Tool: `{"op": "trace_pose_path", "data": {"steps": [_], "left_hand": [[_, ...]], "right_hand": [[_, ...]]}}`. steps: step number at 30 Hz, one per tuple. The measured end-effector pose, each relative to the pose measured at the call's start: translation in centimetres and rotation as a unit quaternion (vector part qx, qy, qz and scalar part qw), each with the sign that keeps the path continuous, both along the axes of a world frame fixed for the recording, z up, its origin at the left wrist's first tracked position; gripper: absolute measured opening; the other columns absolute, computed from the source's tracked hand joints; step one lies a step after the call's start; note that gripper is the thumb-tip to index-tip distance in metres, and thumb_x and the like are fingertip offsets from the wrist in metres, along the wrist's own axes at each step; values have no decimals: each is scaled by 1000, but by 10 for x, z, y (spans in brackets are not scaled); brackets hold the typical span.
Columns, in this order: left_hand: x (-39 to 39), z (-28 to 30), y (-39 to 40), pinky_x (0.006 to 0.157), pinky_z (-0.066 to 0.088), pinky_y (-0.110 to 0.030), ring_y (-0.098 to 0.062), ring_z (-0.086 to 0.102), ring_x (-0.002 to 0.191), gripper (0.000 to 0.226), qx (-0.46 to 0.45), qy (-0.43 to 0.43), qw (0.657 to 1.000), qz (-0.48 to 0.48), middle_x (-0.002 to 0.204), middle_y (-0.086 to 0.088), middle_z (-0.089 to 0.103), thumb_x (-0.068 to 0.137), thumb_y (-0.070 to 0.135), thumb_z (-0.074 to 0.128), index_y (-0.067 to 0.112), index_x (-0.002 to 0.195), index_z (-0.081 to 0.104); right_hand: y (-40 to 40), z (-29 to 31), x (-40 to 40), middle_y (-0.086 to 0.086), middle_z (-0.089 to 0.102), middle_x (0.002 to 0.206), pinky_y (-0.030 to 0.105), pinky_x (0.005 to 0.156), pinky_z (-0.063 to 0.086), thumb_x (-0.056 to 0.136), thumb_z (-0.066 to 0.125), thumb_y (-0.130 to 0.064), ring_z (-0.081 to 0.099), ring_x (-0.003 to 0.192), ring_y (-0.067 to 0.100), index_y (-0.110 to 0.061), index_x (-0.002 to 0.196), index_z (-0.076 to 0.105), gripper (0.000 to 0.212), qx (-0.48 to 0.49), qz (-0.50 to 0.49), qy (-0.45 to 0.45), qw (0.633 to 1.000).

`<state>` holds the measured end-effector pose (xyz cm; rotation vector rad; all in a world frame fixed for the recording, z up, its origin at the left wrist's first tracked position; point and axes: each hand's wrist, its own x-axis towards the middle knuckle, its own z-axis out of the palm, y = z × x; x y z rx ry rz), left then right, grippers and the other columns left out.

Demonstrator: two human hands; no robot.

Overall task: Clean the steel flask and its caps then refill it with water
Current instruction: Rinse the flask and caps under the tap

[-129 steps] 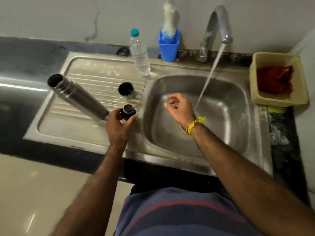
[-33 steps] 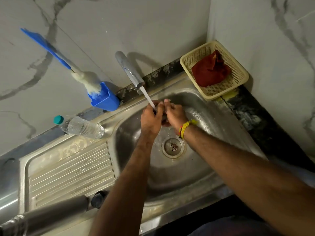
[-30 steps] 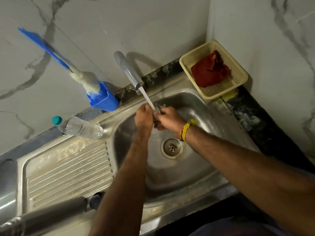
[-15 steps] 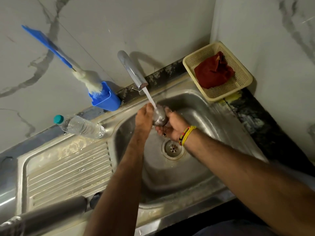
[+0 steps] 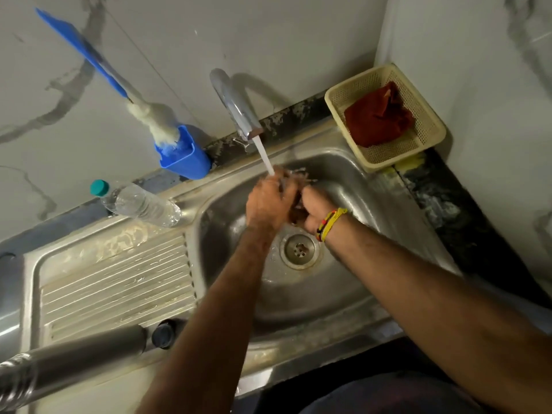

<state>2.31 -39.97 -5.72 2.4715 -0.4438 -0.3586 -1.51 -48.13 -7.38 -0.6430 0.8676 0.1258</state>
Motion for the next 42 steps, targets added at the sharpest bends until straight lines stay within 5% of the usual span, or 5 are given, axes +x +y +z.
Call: {"op": "trace_pose_path", "data": {"steps": [9,17,28,33,42], "left_hand": [[21,19,10,82,60,-40,-20,69,86,28,-114,57,968,216,93,-3,70,106,38,48,19,95,65],[-27,-16,56,66,64,-34,-20,76,81,16,-206,126,951,192,101,-7,75,103,24,60,12,110,67],[-66,-24,140,118,32,-46,-38,37,141,59,120,-40,968,215,153,-20,41,92,22,66,7,145,46],[-89,-44,177,126,10,-40,-36,13,154,79,251,8,946,205,166,-24,17,100,37,57,-1,158,18],[-100,-59,197,124,-13,-47,-38,-22,153,103,275,72,954,99,165,-22,-24,98,41,56,-4,156,-18]], "right_hand": [[0,1,-3,11,73,86,27,50,51,97,54,-52,67,65,17,-5,107,72,51,-157,93,-23,983],[4,-18,-26,3,65,85,20,74,47,73,87,-30,61,84,10,-4,72,74,29,-577,123,-160,791],[-5,3,-6,15,64,88,49,93,55,96,60,-44,64,84,28,-8,86,59,37,-37,10,59,997],[20,-14,-32,-1,61,60,16,51,42,71,82,-54,53,55,11,-12,61,61,48,-535,202,-7,821],[113,17,-10,0,69,90,34,71,53,65,89,-41,63,81,17,-17,87,62,42,-630,298,-242,675]]}}
